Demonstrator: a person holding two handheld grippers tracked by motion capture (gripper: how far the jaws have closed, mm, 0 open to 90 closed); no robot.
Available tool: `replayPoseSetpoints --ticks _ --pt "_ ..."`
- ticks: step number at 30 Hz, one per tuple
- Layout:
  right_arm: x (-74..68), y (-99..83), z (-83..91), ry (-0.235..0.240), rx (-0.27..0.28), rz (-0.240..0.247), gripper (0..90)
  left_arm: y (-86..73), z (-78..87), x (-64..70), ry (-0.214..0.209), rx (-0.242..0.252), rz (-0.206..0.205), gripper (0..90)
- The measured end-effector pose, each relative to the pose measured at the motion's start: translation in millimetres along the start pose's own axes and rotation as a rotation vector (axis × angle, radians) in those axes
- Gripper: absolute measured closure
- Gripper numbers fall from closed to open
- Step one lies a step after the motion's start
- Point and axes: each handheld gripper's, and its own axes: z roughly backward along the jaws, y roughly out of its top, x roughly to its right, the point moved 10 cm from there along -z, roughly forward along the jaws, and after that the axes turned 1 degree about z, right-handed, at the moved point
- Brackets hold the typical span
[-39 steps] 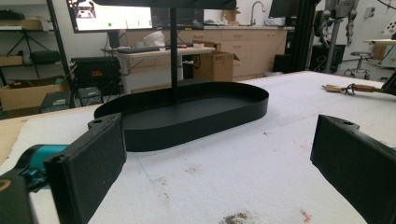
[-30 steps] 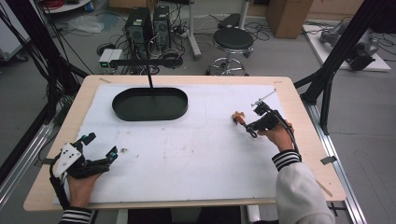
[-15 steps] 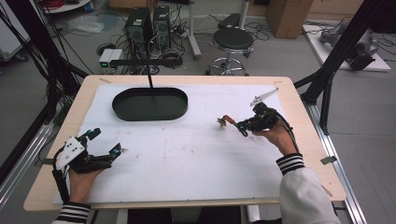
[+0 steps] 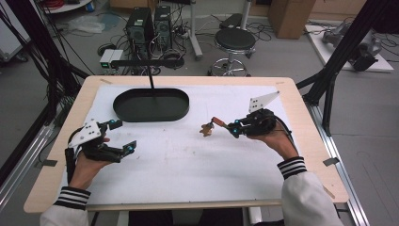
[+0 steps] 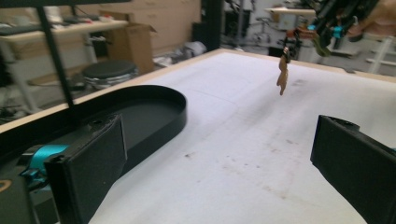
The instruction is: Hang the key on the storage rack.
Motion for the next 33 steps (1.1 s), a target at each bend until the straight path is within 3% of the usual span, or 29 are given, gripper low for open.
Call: replayPoseSetpoints --ticks 1,2,7,14,16,27,33 --pt "-1.5 1.9 -0.1 0.007 0.008 0.001 79.9 0.0 0.0 0.0 0.000 0.000 0.000 4.0" --pt "-2.9 4.1 -0.6 0.011 0.019 0.012 79.8 4.7 -6.1 3.5 -0.041 -0.008 0.009 4.0" --pt "-13.6 14.0 -5.4 0.057 0.052 0.059 79.8 15.2 -17.3 7.8 -0.089 -0.027 0.000 4.0" --pt "-22.6 24.1 -14.7 0.090 0.053 0.091 79.9 35.9 -37.0 19.6 -0.165 -0.086 -0.056 4.0" --pt "-26.6 30.5 -19.1 0.108 0.055 0.123 79.8 41.2 -41.0 22.9 -0.189 -0.091 -0.055 4.1" --pt "-38.9 46.7 -32.1 0.151 0.039 0.193 79.8 58.7 -61.5 38.4 -0.261 -0.149 -0.092 4.1" --pt "-46.1 54.7 -37.3 0.175 0.017 0.217 79.8 63.0 -72.7 49.5 -0.294 -0.201 -0.140 4.1"
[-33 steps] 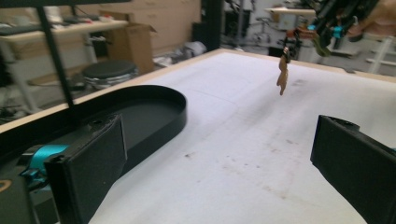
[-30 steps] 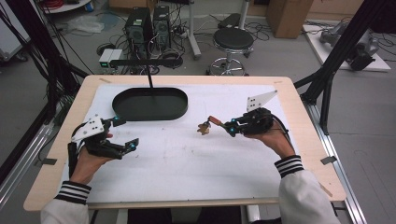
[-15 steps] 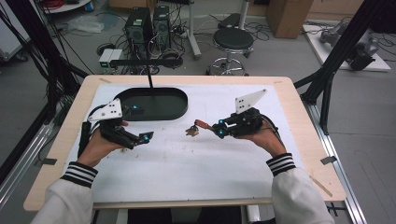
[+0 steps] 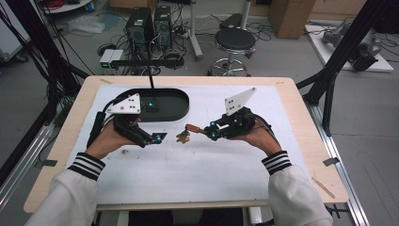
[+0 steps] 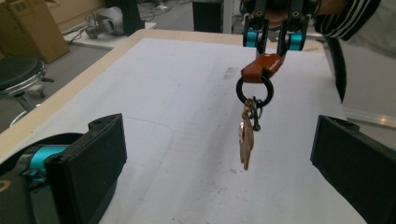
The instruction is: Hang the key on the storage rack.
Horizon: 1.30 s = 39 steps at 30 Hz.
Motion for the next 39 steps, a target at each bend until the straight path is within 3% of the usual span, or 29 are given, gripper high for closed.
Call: replayPoseSetpoints --ticks 7,14,16,26,39 --pt "-4.0 6.9 -2.5 0.011 -0.002 0.026 79.8 6.1 -15.9 8.0 -0.062 -0.064 -0.037 4.1" --pt "-5.7 7.2 -6.0 0.015 -0.012 0.036 79.8 9.0 -31.5 19.4 -0.128 -0.109 -0.038 4.2" --pt "-7.5 6.5 -8.1 0.022 -0.023 0.039 79.8 9.7 -36.9 24.5 -0.161 -0.131 -0.040 10.0" --pt "-10.8 9.0 -14.1 0.038 -0.027 0.056 79.8 4.1 -47.1 31.4 -0.199 -0.203 -0.045 14.8" --pt "-13.0 9.1 -20.4 0.054 -0.037 0.067 79.7 -0.9 -51.1 34.1 -0.229 -0.259 -0.035 34.7"
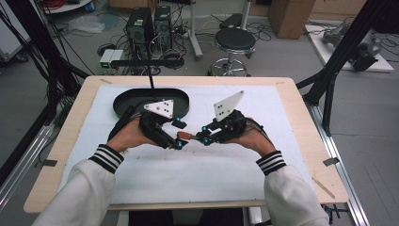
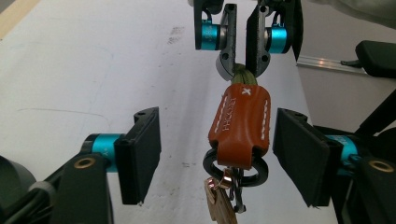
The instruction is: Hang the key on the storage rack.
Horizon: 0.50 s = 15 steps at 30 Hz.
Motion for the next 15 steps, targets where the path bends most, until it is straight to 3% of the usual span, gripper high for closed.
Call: replayPoseSetpoints --ticks 8,15 --pt "-1.2 -1.8 -5.3 0.006 -0.024 0.015 79.7 -0.9 -3.0 4.8 -0.033 -0.017 0.012 46.0" --pt "-0.7 -2.1 -6.5 0.001 -0.028 0.017 79.7 -2.0 -2.4 5.5 -0.031 -0.030 -0.001 55.3"
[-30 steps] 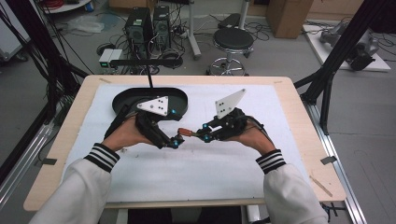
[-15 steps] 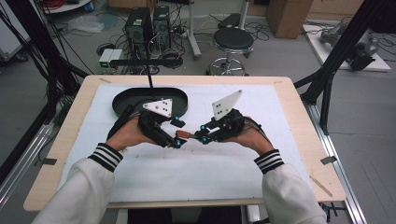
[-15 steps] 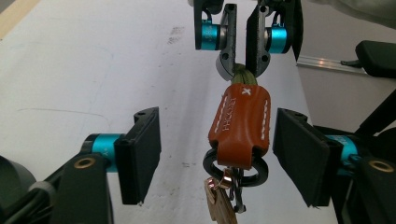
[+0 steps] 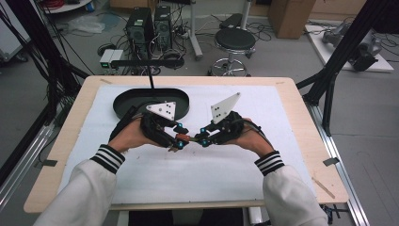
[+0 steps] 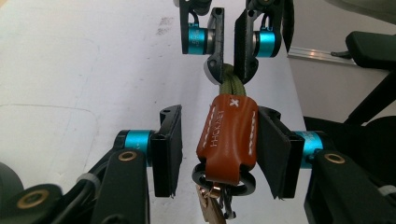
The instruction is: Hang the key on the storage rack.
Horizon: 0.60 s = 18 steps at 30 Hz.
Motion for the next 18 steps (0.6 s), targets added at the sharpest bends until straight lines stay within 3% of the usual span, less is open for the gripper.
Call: replayPoseSetpoints --ticks 7,11,18 --pt "0.5 -0.9 -1.4 0.000 -0.007 0.003 79.7 -1.0 -1.2 2.6 -0.007 -0.015 -0.019 62.3" --pt "1.3 -1.4 -1.8 -0.004 -0.009 -0.002 79.7 -0.9 -1.0 3.7 -0.002 -0.025 -0.019 70.8" --pt "1.7 -0.8 -0.2 -0.003 0.001 -0.010 79.6 2.2 0.0 4.3 0.009 -0.033 -0.014 73.0"
